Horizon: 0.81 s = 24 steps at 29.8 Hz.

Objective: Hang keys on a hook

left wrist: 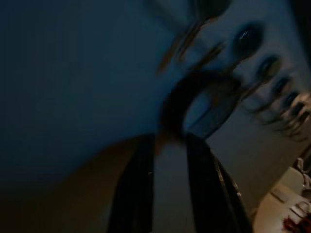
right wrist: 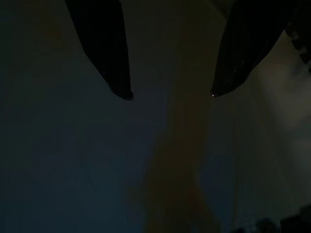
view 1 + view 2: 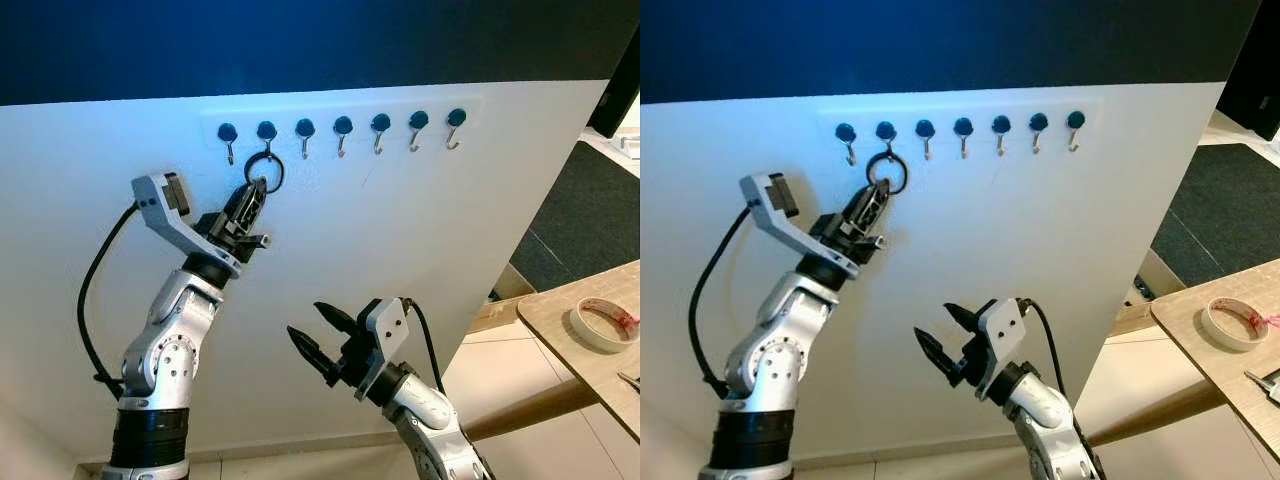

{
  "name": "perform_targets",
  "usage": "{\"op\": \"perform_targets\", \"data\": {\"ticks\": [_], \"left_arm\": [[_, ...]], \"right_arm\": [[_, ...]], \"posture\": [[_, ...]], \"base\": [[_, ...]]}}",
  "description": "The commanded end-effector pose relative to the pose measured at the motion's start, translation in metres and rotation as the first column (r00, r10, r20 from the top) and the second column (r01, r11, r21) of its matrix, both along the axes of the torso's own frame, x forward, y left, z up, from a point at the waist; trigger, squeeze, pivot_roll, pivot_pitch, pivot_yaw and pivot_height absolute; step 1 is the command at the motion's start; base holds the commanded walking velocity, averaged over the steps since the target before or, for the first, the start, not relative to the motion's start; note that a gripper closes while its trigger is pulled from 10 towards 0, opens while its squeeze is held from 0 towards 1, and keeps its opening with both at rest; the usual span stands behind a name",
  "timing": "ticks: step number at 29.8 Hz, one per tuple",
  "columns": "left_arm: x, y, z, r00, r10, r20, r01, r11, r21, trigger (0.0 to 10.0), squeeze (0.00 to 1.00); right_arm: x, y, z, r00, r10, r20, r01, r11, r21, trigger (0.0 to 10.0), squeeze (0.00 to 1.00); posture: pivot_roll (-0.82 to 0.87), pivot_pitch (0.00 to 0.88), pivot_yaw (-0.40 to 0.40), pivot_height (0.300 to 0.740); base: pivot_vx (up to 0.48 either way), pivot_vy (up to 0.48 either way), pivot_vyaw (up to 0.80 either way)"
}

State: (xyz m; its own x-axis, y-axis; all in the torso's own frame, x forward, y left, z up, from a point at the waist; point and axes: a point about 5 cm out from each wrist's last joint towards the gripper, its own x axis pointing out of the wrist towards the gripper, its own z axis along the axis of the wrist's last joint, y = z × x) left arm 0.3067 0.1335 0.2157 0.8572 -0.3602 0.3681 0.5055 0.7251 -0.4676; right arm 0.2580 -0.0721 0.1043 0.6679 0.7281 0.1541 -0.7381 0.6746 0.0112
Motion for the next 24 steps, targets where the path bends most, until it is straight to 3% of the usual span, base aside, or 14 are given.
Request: {"op": "perform_targets", "data": {"ticks": [1, 5, 6, 7, 11, 15, 24], "left_arm": [[0.002, 0.005, -0.008, 0.998, 0.033, -0.047, -0.034, 0.999, -0.013, 10.0, 1.00], [0.001, 0.006, -0.005, 0.999, 0.032, -0.033, -0.033, 0.999, -0.038, 10.0, 1.00], [0.000, 0.006, -0.004, 0.999, 0.027, -0.024, -0.029, 0.998, -0.054, 10.0, 0.07], [0.000, 0.007, -0.002, 1.000, 0.024, -0.016, -0.025, 0.997, -0.067, 10.0, 0.00], [-0.003, 0.008, 0.002, 1.000, 0.007, 0.018, -0.005, 0.993, -0.115, 10.0, 0.00], [-0.005, 0.008, 0.001, 1.000, -0.008, 0.028, 0.011, 0.994, -0.112, 10.0, 0.00], [-0.016, 0.017, -0.043, 0.998, 0.021, -0.057, -0.021, 1.000, 0.006, 10.0, 0.00]], "right_arm": [[-0.002, 0.001, 0.001, 1.000, 0.003, -0.001, -0.003, 1.000, 0.001, 10.0, 0.00], [-0.001, 0.001, 0.002, 1.000, 0.002, -0.001, -0.002, 1.000, 0.002, 10.0, 0.00], [-0.001, 0.001, 0.002, 1.000, 0.002, -0.001, -0.002, 1.000, 0.003, 10.0, 0.00], [-0.001, 0.001, 0.002, 1.000, 0.002, -0.001, -0.002, 1.000, 0.003, 10.0, 0.00], [-0.001, 0.001, 0.002, 1.000, 0.001, -0.003, -0.001, 1.000, 0.005, 10.0, 0.00], [-0.001, 0.000, 0.001, 1.000, 0.001, -0.005, -0.001, 1.000, 0.004, 10.0, 0.00], [-0.004, -0.005, -0.011, 0.999, -0.011, -0.040, 0.011, 1.000, -0.019, 10.0, 0.00]], "posture": [[0.04, 0.061, 0.014, 0.740], [0.04, 0.060, 0.014, 0.740], [0.04, 0.060, 0.014, 0.740], [0.04, 0.060, 0.014, 0.740], [0.04, 0.060, 0.015, 0.740], [0.04, 0.061, 0.015, 0.740], [0.04, 0.063, 0.016, 0.740]], "base": [[0.000, 0.000, 0.00], [0.000, 0.000, 0.00], [0.000, 0.000, 0.00], [0.000, 0.000, 0.00], [0.000, 0.000, 0.00], [0.000, 0.000, 0.00], [0.000, 0.000, 0.00]]}}
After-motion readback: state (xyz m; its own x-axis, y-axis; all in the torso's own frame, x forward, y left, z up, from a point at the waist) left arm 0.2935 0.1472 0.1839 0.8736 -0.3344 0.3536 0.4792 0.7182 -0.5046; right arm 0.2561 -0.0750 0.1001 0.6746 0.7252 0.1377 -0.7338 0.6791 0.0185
